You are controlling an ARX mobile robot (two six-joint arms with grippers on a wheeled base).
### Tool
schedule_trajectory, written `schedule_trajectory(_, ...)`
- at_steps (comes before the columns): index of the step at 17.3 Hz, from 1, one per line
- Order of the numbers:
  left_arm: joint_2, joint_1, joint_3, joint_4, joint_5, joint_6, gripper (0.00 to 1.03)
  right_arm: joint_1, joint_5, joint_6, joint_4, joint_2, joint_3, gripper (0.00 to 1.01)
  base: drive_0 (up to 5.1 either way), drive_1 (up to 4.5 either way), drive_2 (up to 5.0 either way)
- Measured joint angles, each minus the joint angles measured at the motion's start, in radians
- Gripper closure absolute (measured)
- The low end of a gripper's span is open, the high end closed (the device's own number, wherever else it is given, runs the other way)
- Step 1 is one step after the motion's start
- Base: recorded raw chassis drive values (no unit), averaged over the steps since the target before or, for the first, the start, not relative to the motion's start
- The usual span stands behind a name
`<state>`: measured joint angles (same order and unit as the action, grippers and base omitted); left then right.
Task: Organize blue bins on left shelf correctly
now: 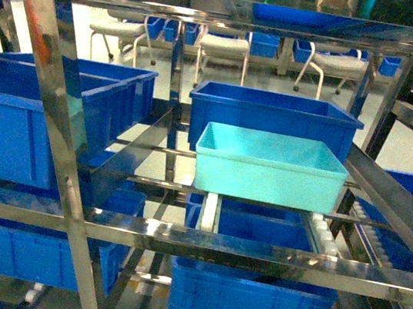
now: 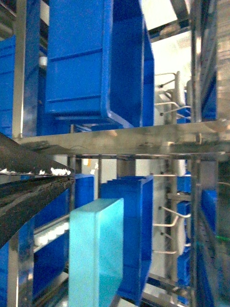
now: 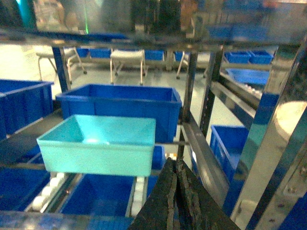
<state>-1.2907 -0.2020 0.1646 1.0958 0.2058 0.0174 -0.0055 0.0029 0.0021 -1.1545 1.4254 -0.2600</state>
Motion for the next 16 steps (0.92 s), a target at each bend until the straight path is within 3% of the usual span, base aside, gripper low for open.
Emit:
schedule_trajectory(7, 0.398, 0.111, -0.125, -0.259, -0.112, 0.0, 1.01, 0.005, -0.003, 0.0, 0.195, -0.371, 0.181, 0.99, 0.0, 0.0, 0.0)
schedule_trajectory(9, 0.506, 0.197, -0.143, -0.349, -0.198, -0.001, 1.01, 0.005, -0.003, 0.0, 0.268, -0.469, 0.211, 0.99, 0.0, 0.0, 0.0)
schedule_trajectory(13, 0.7, 0.201, -0.149, -0.518, -0.205, -0.002, 1.01, 0.005, -0.003, 0.0, 0.447, -0.687, 0.245, 0.99, 0.0, 0.0, 0.0)
schedule_trajectory(16, 0.765, 0.201, -0.149, -0.578, -0.205, -0.001, 1.01, 0.005, -0.003, 0.0, 0.509, -0.762, 0.245, 0.99, 0.0, 0.0, 0.0)
